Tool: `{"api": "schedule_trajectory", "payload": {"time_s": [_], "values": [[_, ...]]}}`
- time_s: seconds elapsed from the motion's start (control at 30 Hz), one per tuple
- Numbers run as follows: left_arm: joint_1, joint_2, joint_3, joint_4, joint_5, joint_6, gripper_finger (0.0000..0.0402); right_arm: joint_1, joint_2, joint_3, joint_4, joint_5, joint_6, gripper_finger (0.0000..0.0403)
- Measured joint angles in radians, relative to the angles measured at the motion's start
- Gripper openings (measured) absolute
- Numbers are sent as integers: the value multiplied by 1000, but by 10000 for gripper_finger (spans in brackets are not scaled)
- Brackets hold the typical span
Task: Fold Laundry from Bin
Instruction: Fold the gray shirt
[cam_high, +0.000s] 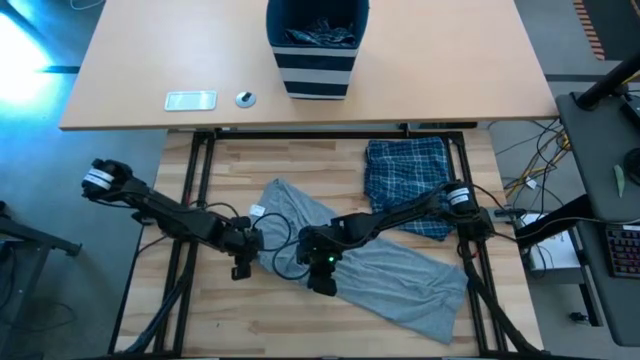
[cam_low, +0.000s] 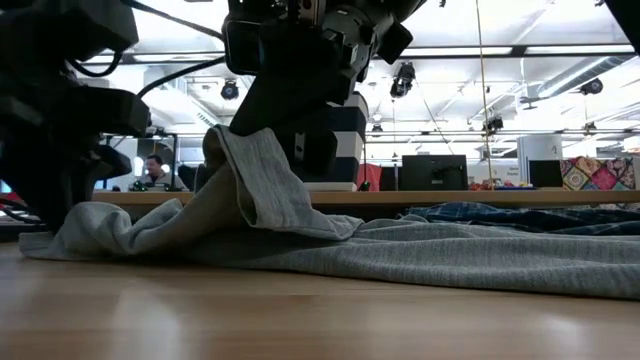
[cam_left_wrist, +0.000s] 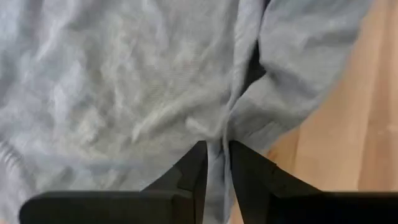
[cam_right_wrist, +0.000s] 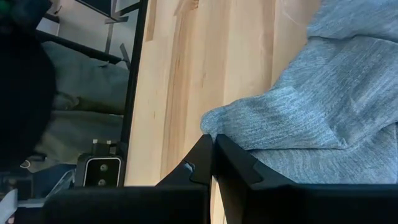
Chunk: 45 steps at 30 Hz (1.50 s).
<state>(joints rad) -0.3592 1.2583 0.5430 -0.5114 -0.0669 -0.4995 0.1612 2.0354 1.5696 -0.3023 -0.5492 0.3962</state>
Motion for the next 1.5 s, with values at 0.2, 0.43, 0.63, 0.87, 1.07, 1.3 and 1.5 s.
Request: {"api": "schedule_trajectory", "payload": {"time_s": [0.2,0.43,0.63,0.87,1.07,1.3,1.5], "values": [[-23,-4,0,21,2,43,92,0,0,0,-4,0,-3,9],[-68,2,0,33,3,97,125,0,0,0,-11,0,-3,9],[-104,2,8,14,16,56,113,0,0,0,-17,0,-3,9],[-160,1,20,-7,21,38,71,0,0,-1,-22,0,-3,9],[-159,2,17,-10,-29,54,63,0,0,-1,-23,0,-3,9],[-164,44,13,13,-1,121,63,0,0,-1,-23,0,-2,9],[-164,77,26,14,15,88,39,0,0,-1,-23,1,11,9]]}}
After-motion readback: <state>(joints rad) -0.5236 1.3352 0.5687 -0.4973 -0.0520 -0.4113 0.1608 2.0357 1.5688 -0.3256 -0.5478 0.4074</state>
